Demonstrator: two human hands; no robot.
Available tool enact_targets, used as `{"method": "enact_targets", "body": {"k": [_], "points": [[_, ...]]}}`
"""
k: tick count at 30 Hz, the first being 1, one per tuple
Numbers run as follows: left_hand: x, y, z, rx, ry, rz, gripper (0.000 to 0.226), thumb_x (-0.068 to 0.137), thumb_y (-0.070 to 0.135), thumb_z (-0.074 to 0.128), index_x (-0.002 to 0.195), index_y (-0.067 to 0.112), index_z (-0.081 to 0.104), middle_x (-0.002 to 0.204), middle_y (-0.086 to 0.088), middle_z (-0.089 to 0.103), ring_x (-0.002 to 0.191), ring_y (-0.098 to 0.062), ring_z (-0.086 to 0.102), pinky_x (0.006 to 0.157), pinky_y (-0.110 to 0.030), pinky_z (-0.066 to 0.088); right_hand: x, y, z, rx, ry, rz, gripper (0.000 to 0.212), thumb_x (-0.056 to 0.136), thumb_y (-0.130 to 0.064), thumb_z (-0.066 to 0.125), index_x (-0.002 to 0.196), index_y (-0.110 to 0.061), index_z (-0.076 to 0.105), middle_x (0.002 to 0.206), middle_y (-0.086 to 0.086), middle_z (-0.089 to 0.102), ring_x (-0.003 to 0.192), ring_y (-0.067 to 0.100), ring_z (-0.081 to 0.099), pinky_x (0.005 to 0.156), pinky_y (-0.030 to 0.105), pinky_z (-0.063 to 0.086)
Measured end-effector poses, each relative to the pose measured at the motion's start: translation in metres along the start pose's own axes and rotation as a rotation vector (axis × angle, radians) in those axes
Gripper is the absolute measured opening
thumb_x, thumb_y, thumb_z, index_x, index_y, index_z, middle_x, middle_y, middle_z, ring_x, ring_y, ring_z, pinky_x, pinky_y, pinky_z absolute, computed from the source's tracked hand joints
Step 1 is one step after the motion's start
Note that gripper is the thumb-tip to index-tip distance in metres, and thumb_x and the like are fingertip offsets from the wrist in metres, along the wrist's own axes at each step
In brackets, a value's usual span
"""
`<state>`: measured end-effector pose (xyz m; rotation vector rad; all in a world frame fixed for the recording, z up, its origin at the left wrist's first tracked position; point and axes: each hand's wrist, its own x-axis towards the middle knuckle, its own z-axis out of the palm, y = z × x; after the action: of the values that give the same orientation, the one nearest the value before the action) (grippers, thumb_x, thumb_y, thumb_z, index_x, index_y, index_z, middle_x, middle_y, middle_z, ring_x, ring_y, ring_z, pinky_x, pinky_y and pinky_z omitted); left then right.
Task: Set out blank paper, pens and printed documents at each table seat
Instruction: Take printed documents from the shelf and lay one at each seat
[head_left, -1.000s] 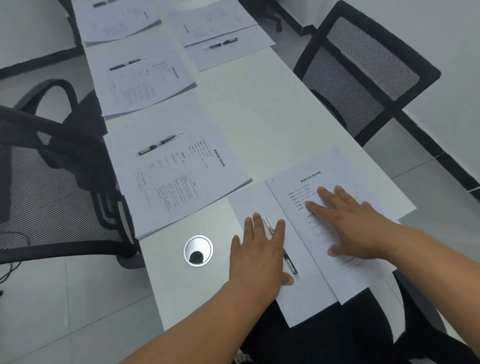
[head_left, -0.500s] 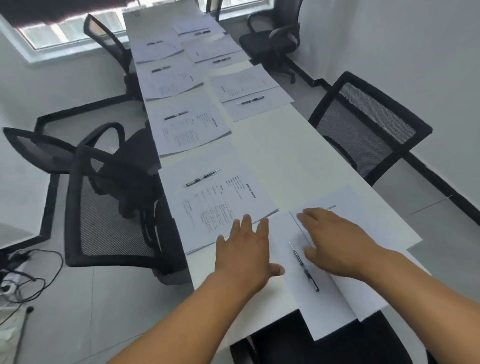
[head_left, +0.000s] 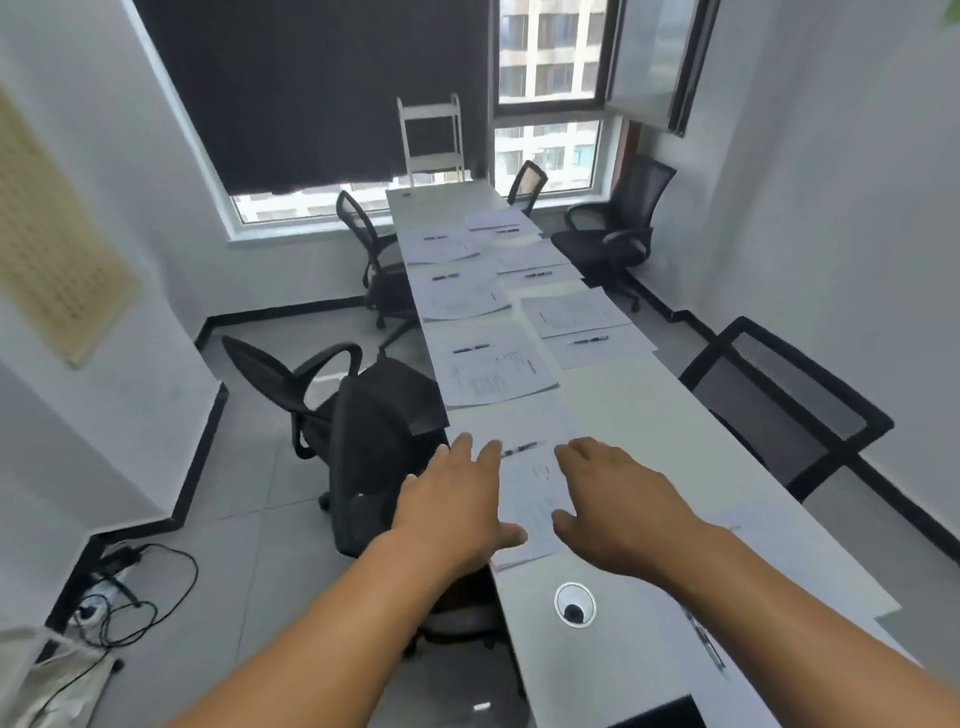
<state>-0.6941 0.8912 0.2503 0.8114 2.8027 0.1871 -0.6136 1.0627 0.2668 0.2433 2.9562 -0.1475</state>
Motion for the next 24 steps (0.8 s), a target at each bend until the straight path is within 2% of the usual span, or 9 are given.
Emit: {"method": "enact_targets", "body": {"k": [2, 6, 9, 14, 20, 24], "points": [[-0.015, -0.023, -0.026, 0.007, 0.047, 0.001, 0.102, 0.088, 0.062, 0.079, 0.168, 0.031, 0.023, 0.173, -0.004, 0.028, 0.156, -0.030, 0.036, 0.118, -0.058, 0.046, -0.003, -0.034, -0.019, -0.015, 0.041, -0.027, 0.037, 0.101, -0.041, 0.058, 0.130, -0.020, 0.047, 0.133, -0.001, 0.053, 0.123, 0.025, 0.054, 0.081, 0.036, 0.046], [-0.038, -0.063, -0.070, 0.045, 0.108, 0.002, 0.098, 0.090, 0.060, 0.078, 0.167, 0.028, 0.025, 0.171, -0.004, 0.030, 0.155, -0.030, 0.037, 0.119, -0.059, 0.044, -0.003, -0.088, -0.050, -0.052, 0.118, -0.083, 0.042, 0.100, -0.046, 0.060, 0.132, -0.022, 0.049, 0.136, -0.001, 0.055, 0.125, 0.025, 0.055, 0.096, 0.039, 0.053], [-0.058, -0.098, -0.094, 0.076, 0.131, 0.013, 0.097, 0.092, 0.060, 0.077, 0.168, 0.028, 0.025, 0.172, -0.004, 0.029, 0.161, -0.032, 0.030, 0.123, -0.062, 0.037, -0.002, -0.134, -0.069, -0.049, 0.159, -0.095, 0.040, 0.099, -0.048, 0.060, 0.129, -0.023, 0.049, 0.134, -0.002, 0.056, 0.121, 0.023, 0.056, 0.093, 0.037, 0.051], [-0.078, -0.151, -0.117, 0.098, 0.163, 0.039, 0.093, 0.092, 0.061, 0.076, 0.166, 0.027, 0.030, 0.167, -0.002, 0.036, 0.160, -0.032, 0.031, 0.123, -0.062, 0.037, 0.007, -0.194, -0.085, -0.021, 0.202, -0.103, 0.057, 0.099, -0.049, 0.059, 0.148, -0.024, 0.044, 0.151, -0.003, 0.050, 0.138, 0.023, 0.050, 0.107, 0.039, 0.050], [-0.071, -0.187, -0.129, 0.109, 0.154, 0.079, 0.092, 0.089, 0.063, 0.076, 0.163, 0.028, 0.034, 0.161, -0.001, 0.041, 0.153, -0.030, 0.039, 0.119, -0.061, 0.042, 0.018, -0.223, -0.095, -0.039, 0.191, -0.049, 0.055, 0.098, -0.053, 0.061, 0.144, -0.025, 0.046, 0.152, -0.001, 0.051, 0.139, 0.025, 0.050, 0.109, 0.042, 0.050], [-0.042, -0.201, -0.143, 0.112, 0.180, 0.144, 0.093, 0.092, 0.061, 0.074, 0.167, 0.029, 0.028, 0.171, -0.001, 0.032, 0.162, -0.029, 0.029, 0.125, -0.061, 0.036, 0.043, -0.218, -0.100, -0.041, 0.196, 0.021, 0.050, 0.097, -0.053, 0.060, 0.137, -0.025, 0.048, 0.147, -0.002, 0.053, 0.135, 0.025, 0.050, 0.108, 0.043, 0.049]]}}
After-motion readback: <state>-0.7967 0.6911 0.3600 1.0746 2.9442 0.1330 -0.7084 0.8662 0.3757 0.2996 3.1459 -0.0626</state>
